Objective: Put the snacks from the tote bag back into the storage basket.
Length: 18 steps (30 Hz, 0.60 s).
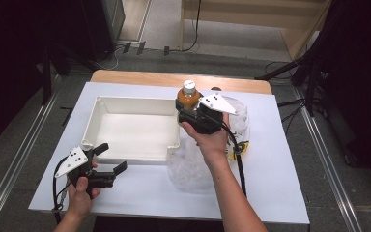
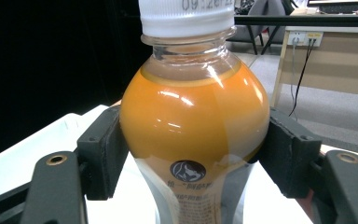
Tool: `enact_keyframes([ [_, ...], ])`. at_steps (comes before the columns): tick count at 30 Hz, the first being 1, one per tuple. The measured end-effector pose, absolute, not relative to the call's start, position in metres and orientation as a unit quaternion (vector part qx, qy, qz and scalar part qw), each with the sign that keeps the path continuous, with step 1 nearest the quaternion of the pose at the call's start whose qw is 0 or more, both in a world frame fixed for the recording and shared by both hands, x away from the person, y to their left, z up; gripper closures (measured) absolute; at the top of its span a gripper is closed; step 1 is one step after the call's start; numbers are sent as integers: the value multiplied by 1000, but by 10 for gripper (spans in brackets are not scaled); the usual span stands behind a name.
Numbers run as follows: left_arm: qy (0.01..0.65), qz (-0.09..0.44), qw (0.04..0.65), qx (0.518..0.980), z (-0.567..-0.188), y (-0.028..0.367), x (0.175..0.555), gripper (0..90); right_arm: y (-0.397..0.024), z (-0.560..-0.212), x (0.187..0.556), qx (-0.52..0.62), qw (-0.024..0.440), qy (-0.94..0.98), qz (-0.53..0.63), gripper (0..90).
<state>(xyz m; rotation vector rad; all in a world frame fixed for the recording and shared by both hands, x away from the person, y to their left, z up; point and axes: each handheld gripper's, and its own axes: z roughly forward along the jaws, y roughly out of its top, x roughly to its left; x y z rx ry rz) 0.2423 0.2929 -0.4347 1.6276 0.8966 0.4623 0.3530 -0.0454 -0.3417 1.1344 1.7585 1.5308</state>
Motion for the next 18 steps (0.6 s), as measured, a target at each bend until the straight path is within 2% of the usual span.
enact_keyframes([
  [18,385,191,588,685,-433,296,243,23,-19,-339,361,415,263,658,570,312],
])
